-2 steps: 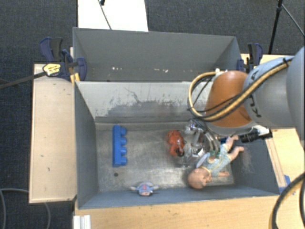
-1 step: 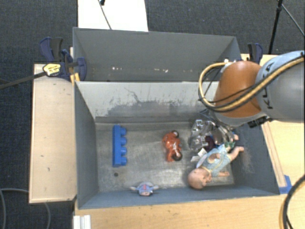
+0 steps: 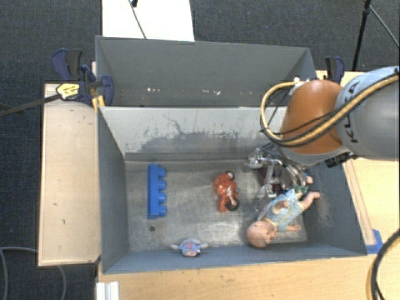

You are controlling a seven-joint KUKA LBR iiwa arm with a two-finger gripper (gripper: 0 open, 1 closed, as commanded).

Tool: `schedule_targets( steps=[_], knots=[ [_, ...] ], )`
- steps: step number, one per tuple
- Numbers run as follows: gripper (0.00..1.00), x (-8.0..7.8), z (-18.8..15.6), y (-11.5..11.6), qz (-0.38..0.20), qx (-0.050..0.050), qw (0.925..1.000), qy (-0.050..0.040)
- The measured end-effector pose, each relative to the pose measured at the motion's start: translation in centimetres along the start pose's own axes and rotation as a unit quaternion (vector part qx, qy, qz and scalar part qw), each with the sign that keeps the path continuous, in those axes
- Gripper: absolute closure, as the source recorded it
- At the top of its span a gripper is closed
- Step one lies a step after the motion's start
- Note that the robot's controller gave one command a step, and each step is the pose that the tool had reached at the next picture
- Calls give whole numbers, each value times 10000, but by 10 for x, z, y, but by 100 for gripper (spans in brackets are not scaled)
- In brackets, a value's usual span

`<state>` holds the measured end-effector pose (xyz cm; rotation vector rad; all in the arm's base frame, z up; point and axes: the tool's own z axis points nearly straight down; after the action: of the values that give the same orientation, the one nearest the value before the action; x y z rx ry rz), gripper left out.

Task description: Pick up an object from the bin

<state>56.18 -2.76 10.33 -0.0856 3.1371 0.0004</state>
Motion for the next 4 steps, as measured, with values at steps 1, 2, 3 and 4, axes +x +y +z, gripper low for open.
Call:
schedule_targets(
  steps=[1,2,3,4],
  knots=[
    [0,0,0,0,-3,0,10000,0],
    [0,5,5,9,-194,12,9998,-11],
    [100,-4,30,95,-597,-16,9982,-40],
    [100,-4,30,95,-599,-16,9982,-40]
  ],
)
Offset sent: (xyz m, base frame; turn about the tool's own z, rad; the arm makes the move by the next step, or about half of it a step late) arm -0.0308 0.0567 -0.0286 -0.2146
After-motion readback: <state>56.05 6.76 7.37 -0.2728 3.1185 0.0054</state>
